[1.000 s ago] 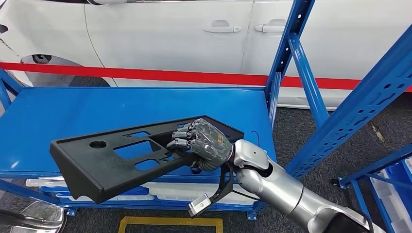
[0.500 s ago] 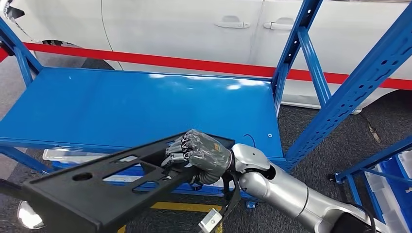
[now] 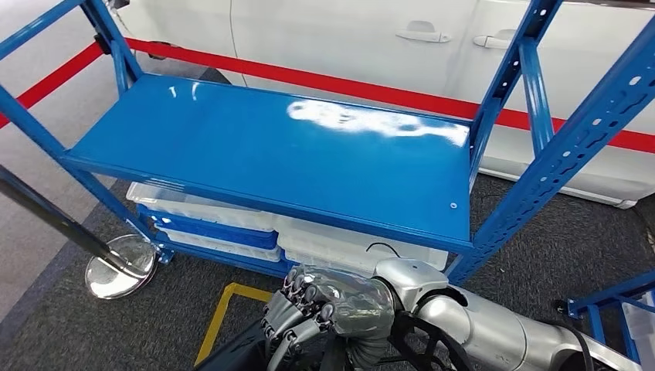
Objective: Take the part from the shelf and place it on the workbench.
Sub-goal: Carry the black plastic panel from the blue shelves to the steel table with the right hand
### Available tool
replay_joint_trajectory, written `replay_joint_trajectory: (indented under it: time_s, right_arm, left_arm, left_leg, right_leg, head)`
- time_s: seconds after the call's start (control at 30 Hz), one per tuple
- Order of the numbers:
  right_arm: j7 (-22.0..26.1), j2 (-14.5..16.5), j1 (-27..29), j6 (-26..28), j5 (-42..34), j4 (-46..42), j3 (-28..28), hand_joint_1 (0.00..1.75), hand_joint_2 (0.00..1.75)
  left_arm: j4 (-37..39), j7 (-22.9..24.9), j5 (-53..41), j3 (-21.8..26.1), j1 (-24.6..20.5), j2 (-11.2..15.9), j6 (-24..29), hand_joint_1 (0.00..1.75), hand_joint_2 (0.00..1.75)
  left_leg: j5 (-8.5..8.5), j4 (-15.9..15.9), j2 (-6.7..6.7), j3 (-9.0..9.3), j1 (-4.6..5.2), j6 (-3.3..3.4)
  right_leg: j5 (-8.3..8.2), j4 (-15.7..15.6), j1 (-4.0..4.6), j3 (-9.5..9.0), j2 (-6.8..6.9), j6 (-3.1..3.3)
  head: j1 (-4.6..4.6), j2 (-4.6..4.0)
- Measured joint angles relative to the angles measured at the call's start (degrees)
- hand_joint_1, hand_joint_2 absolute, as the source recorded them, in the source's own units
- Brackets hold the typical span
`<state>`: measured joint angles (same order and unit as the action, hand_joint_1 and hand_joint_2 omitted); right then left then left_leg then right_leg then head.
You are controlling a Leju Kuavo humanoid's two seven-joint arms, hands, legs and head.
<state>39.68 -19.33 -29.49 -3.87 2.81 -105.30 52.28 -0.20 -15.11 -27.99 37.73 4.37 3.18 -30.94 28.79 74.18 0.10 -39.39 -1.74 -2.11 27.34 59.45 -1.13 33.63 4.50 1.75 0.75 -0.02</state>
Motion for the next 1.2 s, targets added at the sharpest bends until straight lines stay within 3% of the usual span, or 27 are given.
replay_joint_trajectory:
  time_s: [0.03, 0.1, 0.13, 0.17, 0.2, 0.23, 0.3, 0.37, 0.4, 0.43, 0.47, 0.53, 0.57, 0.6, 0.67, 0.73, 0.77, 0.8, 0.87, 0.9, 0.93, 1.0, 1.03, 1.07, 1.1, 1.17, 1.2]
  right_arm:
    - [-0.02, 0.02, 0.11, -0.93, -0.13, -0.2, -0.6, 1.75, 1.75]
    - [-0.06, 0.05, 0.32, -2.19, -0.31, -0.58, -1.64, 1.75, 1.75]
    - [-0.08, 0.07, 0.41, -2.54, -0.37, -0.72, -1.99, 1.75, 1.75]
    - [-0.09, 0.08, 0.51, -2.78, -0.42, -0.8, -2.23, 1.75, 1.75]
    - [-0.09, 0.1, 0.56, -2.98, -0.45, -0.81, -2.4, 1.75, 1.75]
    - [-0.1, 0.11, 0.62, -3.19, -0.44, -0.8, -2.53, 1.75, 1.75]
    - [-0.11, 0.14, 0.87, -3.62, -0.36, -0.76, -2.86, 1.75, 1.75]
    - [-0.11, 0.14, 1.21, -4.05, -0.29, -0.72, -3.21, 1.75, 1.75]
    - [-0.11, 0.14, 1.38, -4.24, -0.27, -0.69, -3.35, 1.75, 1.75]
    - [-0.11, 0.14, 1.5, -4.38, -0.26, -0.65, -3.44, 1.75, 1.75]
    - [-0.11, 0.14, 1.58, -4.48, -0.25, -0.61, -3.52, 1.75, 1.75]
    - [-0.11, 0.16, 1.61, -4.62, -0.25, -0.58, -3.68, 1.75, 1.75]
    - [-0.11, 0.19, 1.58, -4.67, -0.24, -0.58, -3.75, 1.75, 1.75]
    - [-0.11, 0.21, 1.58, -4.71, -0.22, -0.6, -3.83, 1.75, 1.75]
    - [-0.1, 0.27, 1.52, -4.83, -0.15, -0.6, -3.95, 1.75, 1.75]
    - [-0.09, 0.48, 1.36, -5.03, -0.1, -0.55, -4.05, 1.75, 1.75]
    - [-0.09, 0.62, 1.29, -5.13, -0.1, -0.48, -4.08, 1.75, 1.75]
    - [-0.09, 0.75, 1.26, -5.24, -0.1, -0.41, -4.11, 1.75, 1.75]
    - [-0.09, 0.87, 1.29, -5.44, -0.11, -0.25, -4.15, 1.75, 1.75]
    - [-0.09, 0.91, 1.29, -5.58, -0.13, -0.18, -4.17, 1.75, 1.75]
    - [-0.09, 0.96, 1.3, -5.74, -0.15, -0.11, -4.18, 1.75, 1.75]
    - [-0.09, 1.14, 1.29, -6.19, -0.23, 0.08, -4.26, 1.75, 1.75]
    - [-0.09, 1.26, 1.27, -6.45, -0.29, 0.17, -4.37, 1.75, 1.75]
    - [-0.09, 1.41, 1.25, -6.73, -0.35, 0.24, -4.55, 1.75, 1.75]
    - [-0.09, 1.52, 1.16, -7.01, -0.41, 0.28, -4.78, 1.75, 1.75]
    - [-0.08, 1.69, 1.02, -7.42, -0.51, 0.38, -5.16, 1.75, 1.75]
    - [-0.07, 1.78, 0.96, -7.54, -0.53, 0.48, -5.24, 1.75, 1.75]
  left_arm:
    - [-0.01, -0.02, -0.17, -0.17, -0.13, 0.15, -0.2, 0.0, 1.75]
    - [-0.01, -0.02, -0.38, -0.46, -0.43, 0.56, -0.49, 0.0, 1.75]
    - [-0.01, -0.02, -0.46, -0.6, -0.58, 0.73, -0.58, 0.0, 1.75]
    - [-0.01, -0.03, -0.57, -0.73, -0.62, 0.86, -0.63, 0.0, 1.75]
    - [0.0, -0.04, -0.69, -0.85, -0.58, 0.98, -0.67, 0.0, 1.75]
    - [0.01, -0.05, -0.86, -0.99, -0.51, 1.08, -0.7, 0.0, 1.75]
    - [0.02, -0.1, -1.24, -1.34, -0.45, 1.31, -0.75, 0.0, 1.75]
    - [0.02, -0.15, -1.57, -1.68, -0.6, 1.51, -0.8, 0.0, 1.75]
    - [0.02, -0.17, -1.7, -1.78, -0.69, 1.59, -0.81, 0.0, 1.75]
    - [0.02, -0.21, -1.83, -1.86, -0.74, 1.62, -0.82, 0.0, 1.75]
    - [0.02, -0.25, -1.93, -1.96, -0.77, 1.63, -0.85, 0.0, 1.75]
    - [0.02, -0.28, -2.03, -2.16, -0.78, 1.63, -0.88, 0.0, 1.75]
    - [0.02, -0.28, -2.04, -2.26, -0.81, 1.52, -0.91, 0.0, 1.75]
    - [0.02, -0.28, -2.04, -2.33, -0.84, 1.52, -0.93, 0.0, 1.75]
    - [0.02, -0.3, -2.07, -2.52, -0.92, 1.49, -1.05, 0.0, 1.75]
    - [0.05, -0.33, -2.13, -2.7, -0.84, 1.6, -1.16, 0.0, 1.75]
    - [0.07, -0.33, -2.16, -2.75, -0.8, 1.65, -1.19, 0.0, 1.75]
    - [0.08, -0.32, -2.19, -2.78, -0.8, 1.72, -1.21, 0.0, 1.75]
    - [0.09, -0.29, -2.29, -2.88, -0.95, 1.87, -1.26, 0.0, 1.75]
    - [0.09, -0.28, -2.4, -2.94, -1.08, 1.92, -1.29, 0.0, 1.75]
    - [0.09, -0.28, -2.54, -2.99, -1.22, 1.94, -1.35, 0.0, 1.75]
    - [0.09, -0.29, -2.91, -3.07, -1.47, 1.97, -1.48, 0.0, 1.75]
    - [0.09, -0.31, -3.08, -3.09, -1.58, 2.01, -1.55, 0.0, 1.75]
    - [0.09, -0.31, -3.24, -3.12, -1.71, 2.05, -1.62, 0.0, 1.75]
    - [0.09, -0.32, -3.38, -3.15, -1.81, 2.22, -1.69, 0.0, 1.75]
    - [0.09, -0.33, -3.62, -3.2, -1.93, 2.52, -1.88, 0.0, 1.75]
    - [0.09, -0.33, -3.72, -3.22, -1.86, 2.71, -1.93, 0.0, 1.75]
  left_leg:
    - [-1.09, -3.21, 0.91, 2.98, -0.13, -0.11]
    - [-0.25, -11.69, 3.31, 9.28, 0.25, 0.19]
    - [0.66, -14.7, 4.04, 11.01, 0.57, 0.62]
    - [1.12, -16.23, 4.0, 11.46, 0.93, 1.16]
    - [0.72, -16.56, 3.41, 10.98, 1.05, 1.87]
    - [0.06, -16.82, 2.82, 10.45, 1.1, 2.43]
    - [-1.51, -17.21, 1.73, 9.28, 1.05, 3.61]
    - [-3.0, -17.18, 0.54, 7.59, 1.23, 4.38]
    - [-3.7, -17.09, -0.21, 6.61, 1.44, 4.57]
    - [-4.38, -16.97, -1.02, 5.65, 1.68, 4.66]
    - [-5.02, -16.78, -1.87, 4.7, 1.91, 4.7]
    - [-6.07, -16.26, -3.48, 3.07, 2.17, 4.63]
    - [-6.55, -15.99, -4.21, 2.35, 2.26, 4.5]
    - [-7.08, -15.81, -4.93, 1.8, 2.24, 4.34]
    - [-8.35, -15.98, -6.39, 1.15, 1.99, 3.73]
    - [-9.38, -16.48, -7.35, 0.79, 1.92, 3.02]
    - [-8.71, -16.1, -6.48, 0.4, 1.96, 2.73]
    - [-6.76, -14.65, -4.97, -0.22, 1.96, 2.41]
    - [-0.85, -8.57, -1.64, -1.94, 1.46, 1.63]
    - [1.34, -4.8, -0.96, -2.74, 1.07, 1.13]
    - [1.87, -1.74, -0.68, -3.13, 0.66, 0.65]
    - [-1.34, 0.26, -0.26, -1.85, -0.16, -0.3]
    - [-3.32, -1.39, 0.32, 0.16, -0.5, -0.69]
    - [-3.9, -4.76, 1.6, 3.21, -0.67, -1.04]
    - [-3.04, -9.03, 2.83, 6.42, -0.51, -0.98]
    - [-0.07, -15.61, 4.29, 10.49, 0.16, 0.1]
    - [0.45, -16.97, 3.83, 10.76, 0.55, 0.99]
  right_leg:
    - [-0.36, 0.33, -0.01, 0.61, 0.72, -0.26]
    - [-0.98, 0.86, 0.05, 1.38, 2.02, -0.94]
    - [-1.32, 0.92, 0.1, 1.45, 2.71, -1.34]
    - [-1.73, 0.79, 0.08, 1.46, 3.42, -1.74]
    - [-2.17, 0.61, 0.05, 1.44, 4.17, -2.2]
    - [-2.05, 0.67, -0.13, 1.59, 3.92, -2.61]
    - [1.25, 3.02, -0.41, 2.54, 0.74, -3.04]
    - [7.08, 9.23, -0.34, 4.17, -3.12, -2.86]
    - [8.92, 12.54, -0.14, 4.74, -3.85, -2.67]
    - [9.46, 14.76, 0.09, 4.77, -4.18, -2.4]
    - [8.69, 15.22, 0.35, 3.96, -4.35, -2.03]
    - [5.35, 10.33, 0.99, -0.32, -5.32, -0.96]
    - [4.56, 6.25, 1.28, -3.06, -6.78, -0.21]
    - [4.33, 2.61, 1.44, -5.3, -8.16, 0.26]
    - [4.67, -1.3, 1.72, -7.2, -9.62, 0.68]
    - [3.6, -2.19, 1.69, -6.95, -8.1, 0.6]
    - [2.94, -2.67, 1.5, -6.7, -7.22, 0.79]
    - [2.17, -3.09, 1.29, -6.28, -6.25, 0.99]
    - [0.91, -3.35, 1.11, -5.06, -4.42, 1.22]
    - [0.39, -3.23, 1.08, -4.29, -3.43, 1.12]
    - [-0.03, -3.05, 1.03, -3.44, -2.5, 0.92]
    - [-0.75, -2.52, 0.86, -1.58, -0.6, 0.37]
    - [-1.02, -2.17, 0.79, -0.75, 0.24, 0.04]
    - [-1.26, -1.8, 0.75, -0.09, 1.03, -0.28]
    - [-1.45, -1.41, 0.74, 0.33, 1.71, -0.63]
    - [-1.87, -0.93, 0.71, 0.68, 3.15, -1.41]
    - [-2.14, -0.88, 0.61, 0.69, 3.92, -1.86]
  head:
    - [-0.01, 0.01]
    - [0.0, 0.01]
    - [0.02, 0.01]
    - [0.04, 0.01]
    - [0.07, 0.01]
    - [0.07, 0.01]
    - [0.09, 0.0]
    - [0.1, 0.01]
    - [0.09, 0.01]
    - [0.08, 0.02]
    - [0.07, 0.02]
    - [0.07, 0.02]
    - [0.05, 0.02]
    - [0.06, 0.02]
    - [0.12, 0.02]
    - [0.2, 0.01]
    - [0.19, 0.01]
    - [0.14, 0.01]
    - [0.07, 0.0]
    - [0.08, 0.0]
    - [0.08, 0.0]
    - [0.08, 0.0]
    - [0.07, 0.0]
    - [0.06, 0.0]
    - [0.09, 0.01]
    - [0.14, 0.01]
    - [0.16, 0.02]
